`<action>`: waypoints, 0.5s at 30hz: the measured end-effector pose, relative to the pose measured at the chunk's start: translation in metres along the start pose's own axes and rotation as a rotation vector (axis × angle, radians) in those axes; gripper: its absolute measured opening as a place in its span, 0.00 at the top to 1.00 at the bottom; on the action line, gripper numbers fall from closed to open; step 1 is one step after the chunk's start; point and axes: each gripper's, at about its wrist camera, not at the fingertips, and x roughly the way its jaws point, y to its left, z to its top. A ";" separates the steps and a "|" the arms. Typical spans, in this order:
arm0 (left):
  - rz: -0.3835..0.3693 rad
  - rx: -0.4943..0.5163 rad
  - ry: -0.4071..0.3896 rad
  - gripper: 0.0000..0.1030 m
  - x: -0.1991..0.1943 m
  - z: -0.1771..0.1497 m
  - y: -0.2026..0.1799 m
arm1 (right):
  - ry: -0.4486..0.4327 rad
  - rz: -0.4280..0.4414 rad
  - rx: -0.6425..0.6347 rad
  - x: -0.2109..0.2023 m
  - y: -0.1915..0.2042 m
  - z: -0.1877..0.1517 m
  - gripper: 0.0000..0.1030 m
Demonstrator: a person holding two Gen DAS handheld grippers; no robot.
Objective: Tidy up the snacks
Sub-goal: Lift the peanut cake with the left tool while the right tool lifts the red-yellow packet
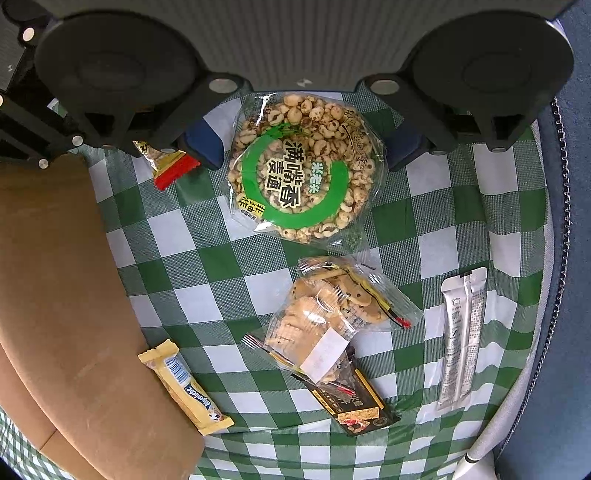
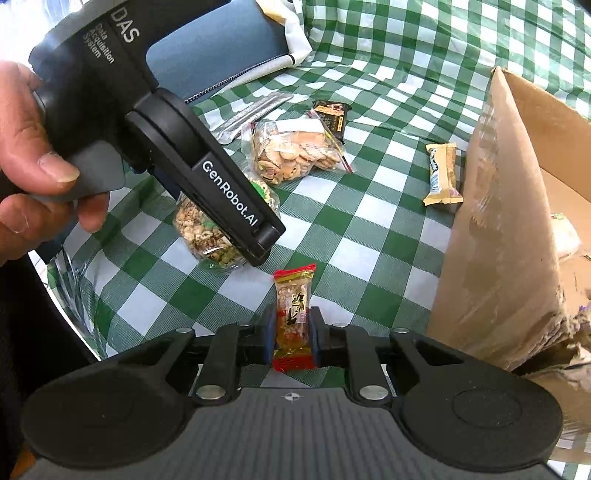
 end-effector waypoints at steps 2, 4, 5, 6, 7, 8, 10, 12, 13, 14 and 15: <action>0.002 0.002 -0.001 0.07 0.000 0.000 0.000 | -0.003 -0.003 0.002 0.000 -0.001 0.000 0.82; 0.006 0.000 -0.004 0.08 0.000 0.000 0.000 | -0.005 -0.006 0.003 0.000 0.000 0.001 0.82; 0.006 -0.001 -0.005 0.11 -0.001 0.000 0.001 | -0.006 -0.008 0.003 0.000 0.001 0.001 0.82; 0.003 -0.003 -0.006 0.13 -0.001 0.000 0.001 | -0.006 -0.009 0.003 0.000 0.001 0.001 0.82; -0.002 -0.005 -0.007 0.14 -0.001 0.001 0.001 | -0.008 -0.010 0.002 0.000 0.001 0.001 0.82; 0.000 -0.004 -0.013 0.15 -0.002 0.001 0.001 | -0.009 -0.012 0.003 -0.001 0.003 0.001 0.82; 0.011 -0.005 -0.027 0.16 -0.005 0.001 0.001 | -0.015 -0.015 0.005 -0.002 0.003 0.001 0.82; 0.005 -0.018 -0.039 0.16 -0.008 0.002 0.002 | -0.027 -0.018 0.007 -0.004 0.003 0.001 0.82; 0.003 -0.026 -0.052 0.16 -0.011 0.002 0.003 | -0.034 -0.019 0.008 -0.006 0.003 0.001 0.82; 0.002 -0.031 -0.067 0.16 -0.014 0.003 0.003 | -0.042 -0.021 0.009 -0.008 0.004 0.002 0.82; 0.000 -0.039 -0.087 0.17 -0.018 0.003 0.004 | -0.047 -0.020 0.008 -0.009 0.004 0.002 0.82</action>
